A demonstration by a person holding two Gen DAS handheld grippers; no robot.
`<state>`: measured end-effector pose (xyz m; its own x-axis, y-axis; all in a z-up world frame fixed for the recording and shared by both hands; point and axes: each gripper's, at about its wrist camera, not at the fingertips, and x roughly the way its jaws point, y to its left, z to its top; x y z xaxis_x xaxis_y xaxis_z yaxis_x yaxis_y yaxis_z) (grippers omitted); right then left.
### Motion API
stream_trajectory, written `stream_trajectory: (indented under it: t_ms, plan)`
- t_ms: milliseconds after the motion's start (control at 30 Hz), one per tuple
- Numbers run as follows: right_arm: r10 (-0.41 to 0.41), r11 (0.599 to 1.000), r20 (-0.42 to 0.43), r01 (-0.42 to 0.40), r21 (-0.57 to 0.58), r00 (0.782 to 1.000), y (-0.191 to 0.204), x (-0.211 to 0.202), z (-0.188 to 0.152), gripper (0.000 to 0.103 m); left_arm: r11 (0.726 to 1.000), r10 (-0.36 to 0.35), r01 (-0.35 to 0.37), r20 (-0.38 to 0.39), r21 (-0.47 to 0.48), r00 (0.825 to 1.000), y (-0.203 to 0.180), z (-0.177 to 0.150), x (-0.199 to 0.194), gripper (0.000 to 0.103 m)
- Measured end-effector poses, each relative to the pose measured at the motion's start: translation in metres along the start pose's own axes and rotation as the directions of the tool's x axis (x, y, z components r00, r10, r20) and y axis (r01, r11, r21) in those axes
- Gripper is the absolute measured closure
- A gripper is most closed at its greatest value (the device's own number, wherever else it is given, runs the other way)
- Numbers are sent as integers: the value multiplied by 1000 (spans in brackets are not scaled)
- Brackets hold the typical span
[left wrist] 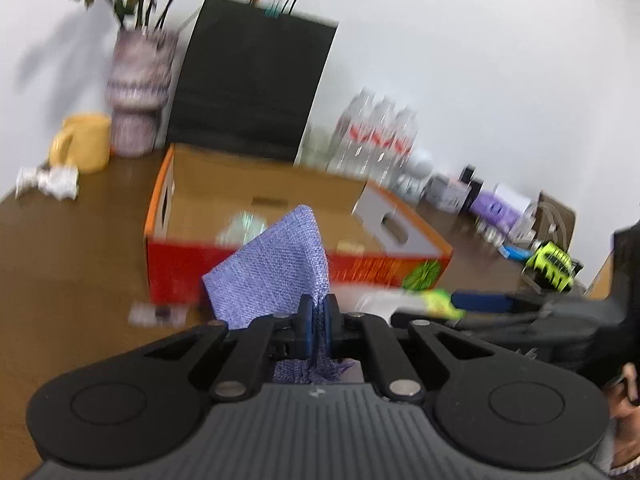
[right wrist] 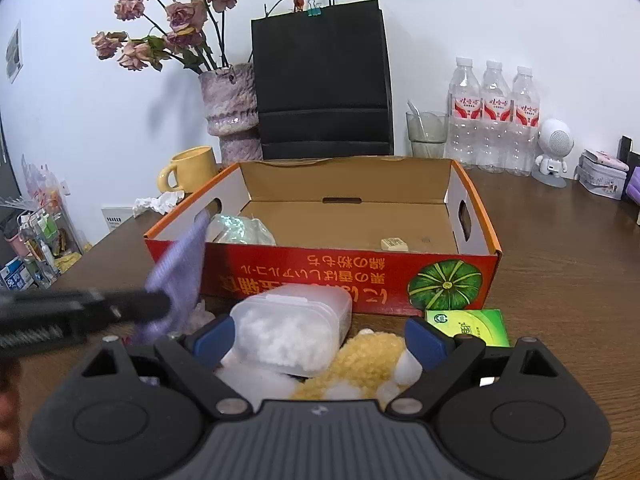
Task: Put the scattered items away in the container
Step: 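Lower the purple pouch into the box and open the left tool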
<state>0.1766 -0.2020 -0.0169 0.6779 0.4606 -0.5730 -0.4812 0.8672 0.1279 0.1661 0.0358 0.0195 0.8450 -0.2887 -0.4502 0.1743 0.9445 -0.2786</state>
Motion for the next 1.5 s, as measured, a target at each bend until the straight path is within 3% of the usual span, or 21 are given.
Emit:
stream_trajectory:
  t_ms: [167, 300, 533, 833, 867, 933, 1000, 1133, 1367, 1500]
  plan:
    - [-8, 1000, 10, 8, 12, 1000, -4, -1, 4, 11, 1000, 8, -11, 116, 29, 993, -6, 36, -10, 97]
    - [-16, 1000, 31, 15, 25, 999, -11, -1, 13, 11, 1000, 9, -12, 150, 19, 989, -6, 62, 2, 97]
    - [-55, 998, 22, 55, 12, 998, -19, 12, 33, 11, 999, 25, -23, 114, -24, 993, 5, 84, 43, 97]
    - [-105, 994, -10, 105, 14, 994, -32, 35, 43, 11, 992, 120, -119, 11, -34, 993, 26, 77, 91, 94]
    - [-107, 994, -14, 107, 18, 994, -34, 37, 43, 11, 991, 131, -131, 6, -29, 991, 26, 76, 93, 90]
    - [-112, 993, -20, 113, 27, 994, -36, 40, 43, 11, 990, 140, -140, -3, -31, 990, 29, 75, 95, 68]
    - [-112, 993, -28, 113, 35, 993, -39, 42, 42, 11, 990, 135, -135, -7, -37, 991, 31, 73, 94, 36]
    - [-121, 992, -35, 122, 43, 992, -41, 43, 41, 11, 986, 165, -165, -7, 1, 986, 29, 69, 89, 22]
    - [-134, 989, -40, 137, 59, 990, -42, 42, 43, 11, 985, 173, -173, -1, 25, 985, 25, 67, 79, 16]
    - [-123, 990, -28, 124, 67, 992, -41, 33, 44, 11, 985, 168, -169, 20, 30, 986, 20, 68, 66, 7]
